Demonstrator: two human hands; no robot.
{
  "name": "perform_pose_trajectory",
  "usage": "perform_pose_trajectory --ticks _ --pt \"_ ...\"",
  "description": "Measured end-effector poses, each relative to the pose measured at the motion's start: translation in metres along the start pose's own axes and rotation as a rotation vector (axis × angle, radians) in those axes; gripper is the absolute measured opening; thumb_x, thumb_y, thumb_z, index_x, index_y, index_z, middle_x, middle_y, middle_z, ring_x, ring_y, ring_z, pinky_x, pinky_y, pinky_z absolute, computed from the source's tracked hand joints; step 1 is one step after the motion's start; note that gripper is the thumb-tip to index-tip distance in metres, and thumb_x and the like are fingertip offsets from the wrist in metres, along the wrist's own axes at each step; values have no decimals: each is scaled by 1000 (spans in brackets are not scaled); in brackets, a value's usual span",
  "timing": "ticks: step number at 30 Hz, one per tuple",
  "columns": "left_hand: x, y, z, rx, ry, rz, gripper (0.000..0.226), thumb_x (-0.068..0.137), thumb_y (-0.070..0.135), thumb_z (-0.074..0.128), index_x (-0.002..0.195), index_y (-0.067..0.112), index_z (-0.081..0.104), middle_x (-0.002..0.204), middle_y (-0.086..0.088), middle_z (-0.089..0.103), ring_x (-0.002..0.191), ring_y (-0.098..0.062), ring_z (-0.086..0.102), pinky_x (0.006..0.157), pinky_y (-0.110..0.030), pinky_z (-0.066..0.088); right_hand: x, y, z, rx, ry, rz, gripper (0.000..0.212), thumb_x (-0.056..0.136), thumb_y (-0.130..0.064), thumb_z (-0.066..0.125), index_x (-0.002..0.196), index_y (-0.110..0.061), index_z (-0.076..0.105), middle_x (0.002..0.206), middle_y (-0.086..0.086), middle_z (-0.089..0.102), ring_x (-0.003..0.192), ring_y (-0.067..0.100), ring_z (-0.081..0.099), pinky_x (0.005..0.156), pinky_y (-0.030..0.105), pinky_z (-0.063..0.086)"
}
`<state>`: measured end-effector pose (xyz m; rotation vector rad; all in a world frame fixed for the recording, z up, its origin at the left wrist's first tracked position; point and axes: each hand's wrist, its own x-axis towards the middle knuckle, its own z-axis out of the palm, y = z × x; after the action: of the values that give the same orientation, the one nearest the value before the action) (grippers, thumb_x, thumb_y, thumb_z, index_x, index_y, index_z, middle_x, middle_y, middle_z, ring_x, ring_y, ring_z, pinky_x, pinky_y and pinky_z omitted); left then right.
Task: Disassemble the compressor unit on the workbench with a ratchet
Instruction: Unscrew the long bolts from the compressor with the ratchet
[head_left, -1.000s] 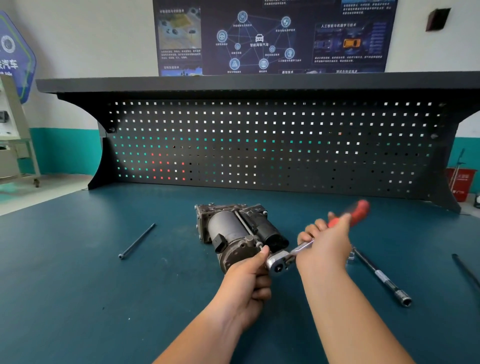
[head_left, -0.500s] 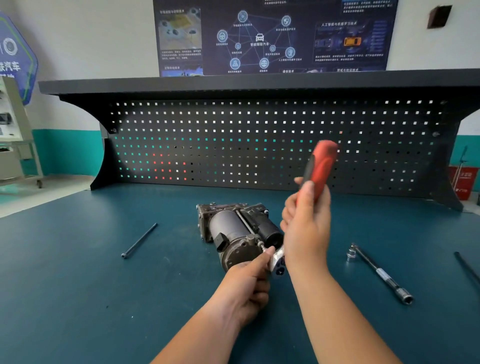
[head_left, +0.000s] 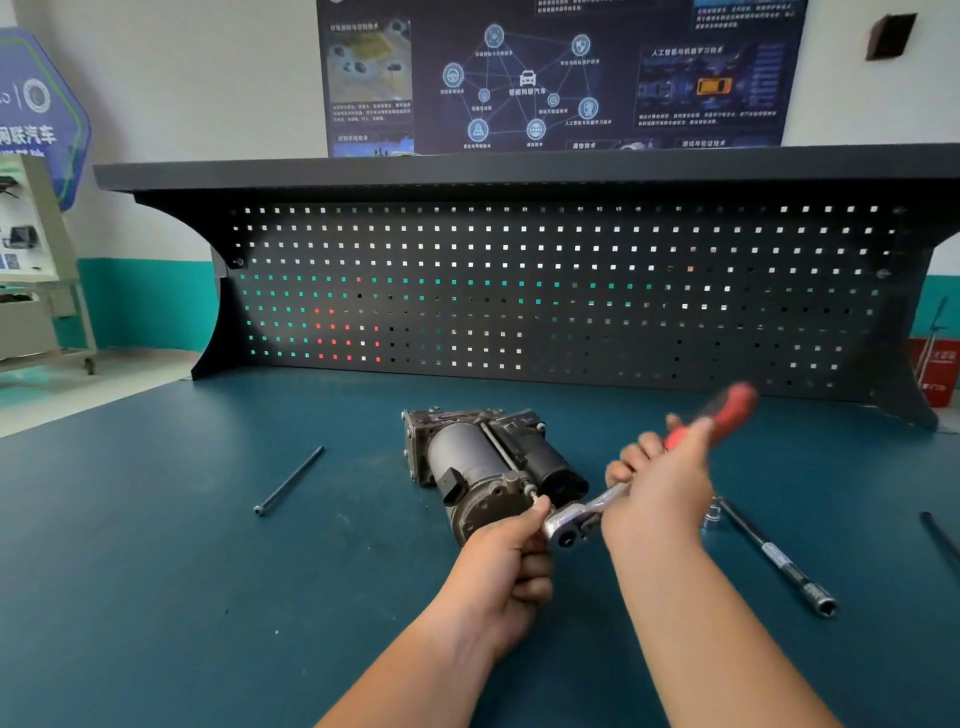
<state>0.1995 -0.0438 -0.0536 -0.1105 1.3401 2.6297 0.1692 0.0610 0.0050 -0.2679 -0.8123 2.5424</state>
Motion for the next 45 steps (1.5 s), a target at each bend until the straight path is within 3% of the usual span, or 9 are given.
perform_pose_trajectory --ticks 4,11,17,20,26,29,37,40,45 --pt "0 1 1 -5 15 -15 48 87 18 63 40 19 49 44 8 32 32 -2 21 31 -13 12 10 3 -7 73 123 168 31 95 -47 37 77 -23 45 56 -8 30 34 7 25 37 16 18" --pt "1 1 -2 143 49 -38 43 83 28 68 43 20 53 46 8 32 35 -4 20 31 -14 13 -24 4 12 -214 -432 -323 20 101 -32 37 90 -23 51 47 -15 35 40 1 26 37 14 24" --pt "4 0 -2 140 56 -11 35 85 24 65 53 20 51 46 7 32 35 -5 20 33 -15 13 -37 8 14 -361 -728 -375 28 80 -42 47 93 -18 53 53 -12 38 44 1 32 44 13 30" --pt "4 -1 -2 102 47 -8 36 87 21 64 56 20 45 44 8 30 34 -4 20 33 -15 13 -35 6 13 -296 -673 -318 25 81 -44 48 91 -21 53 51 -12 34 43 1 28 41 15 23" --pt "3 0 -1 30 24 3 53 87 23 63 36 20 50 43 9 31 32 -2 22 30 -14 14 -3 -4 4 29 -24 42 28 98 -44 38 80 -25 48 52 -10 31 35 4 26 37 14 20" --pt "3 1 -1 33 13 -8 52 87 25 63 36 20 51 44 9 32 33 -2 22 30 -14 15 6 -3 -4 123 96 206 31 96 -49 38 78 -26 47 49 -10 33 33 6 27 38 16 21" --pt "4 -1 -4 138 17 -73 43 80 33 69 42 21 53 46 9 35 35 -4 21 31 -15 14 -17 2 13 -151 -408 -192 19 99 -35 42 94 -26 58 47 -14 35 39 2 27 38 15 26" --pt "5 -1 -3 174 36 -54 43 80 32 69 42 21 52 45 9 36 34 -4 22 31 -16 15 -29 5 14 -244 -636 -261 26 86 -39 50 101 -20 58 48 -12 38 42 1 30 41 14 27" --pt "5 0 -4 132 30 -12 46 85 24 65 41 21 51 44 8 36 33 -3 24 32 -15 16 -34 8 14 -233 -571 -300 21 86 -41 51 94 -22 59 50 -14 40 41 1 30 40 13 28"
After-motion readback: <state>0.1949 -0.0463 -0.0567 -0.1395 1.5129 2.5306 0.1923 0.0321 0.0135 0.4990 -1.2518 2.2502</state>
